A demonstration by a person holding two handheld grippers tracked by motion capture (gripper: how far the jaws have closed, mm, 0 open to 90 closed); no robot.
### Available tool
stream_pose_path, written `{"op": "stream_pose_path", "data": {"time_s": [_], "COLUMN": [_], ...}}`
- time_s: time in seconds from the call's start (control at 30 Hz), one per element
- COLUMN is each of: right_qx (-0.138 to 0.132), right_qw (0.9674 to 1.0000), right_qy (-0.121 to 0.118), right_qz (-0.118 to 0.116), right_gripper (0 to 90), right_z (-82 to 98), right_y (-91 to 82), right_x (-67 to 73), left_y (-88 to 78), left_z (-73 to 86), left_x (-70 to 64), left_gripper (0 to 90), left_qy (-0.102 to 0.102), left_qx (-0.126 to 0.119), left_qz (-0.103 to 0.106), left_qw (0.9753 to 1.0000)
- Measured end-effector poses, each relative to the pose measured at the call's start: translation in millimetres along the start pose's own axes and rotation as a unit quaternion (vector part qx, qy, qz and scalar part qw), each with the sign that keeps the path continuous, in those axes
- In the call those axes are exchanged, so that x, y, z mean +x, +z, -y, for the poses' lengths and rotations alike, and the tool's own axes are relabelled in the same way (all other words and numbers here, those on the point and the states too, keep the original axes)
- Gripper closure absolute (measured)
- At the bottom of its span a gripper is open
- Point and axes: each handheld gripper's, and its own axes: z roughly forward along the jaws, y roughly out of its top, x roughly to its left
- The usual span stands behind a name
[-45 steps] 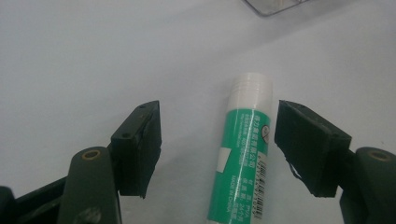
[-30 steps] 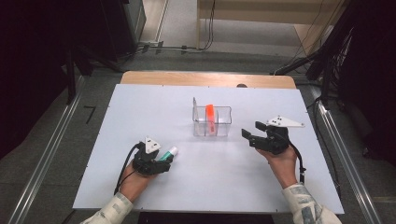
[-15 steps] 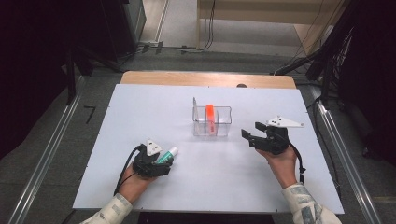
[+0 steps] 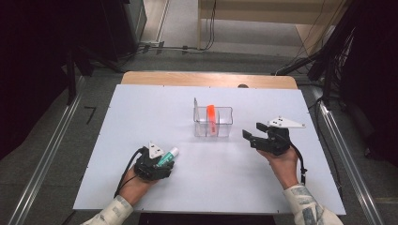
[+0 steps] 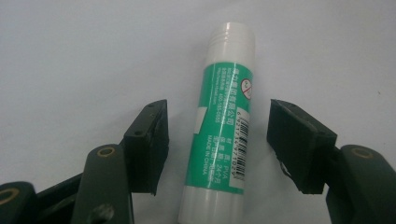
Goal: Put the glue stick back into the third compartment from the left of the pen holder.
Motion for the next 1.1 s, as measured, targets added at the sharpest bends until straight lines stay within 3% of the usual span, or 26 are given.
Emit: {"op": "stream_pose_path", "data": {"time_s": [0.7, 1.1], "right_qx": [0.002, 0.001], "right_qw": [1.0, 1.0], "right_qy": [-0.004, -0.003], "right_qz": [0.0, 0.001], "right_gripper": [29.3, 29.4], "right_z": [0.7, 0.4], "right_y": [0.9, 0.3], "right_x": [1.4, 2.7], "left_y": [-2.8, -3.7], "left_z": [4.2, 3.1], "left_x": [0.9, 1.0], "left_gripper": [47.9, 60.2], "left_qy": [0.002, 0.01], "left_qx": [0.003, 0.008], "left_qz": [0.004, 0.005], "left_qw": [1.0, 0.9999]}}
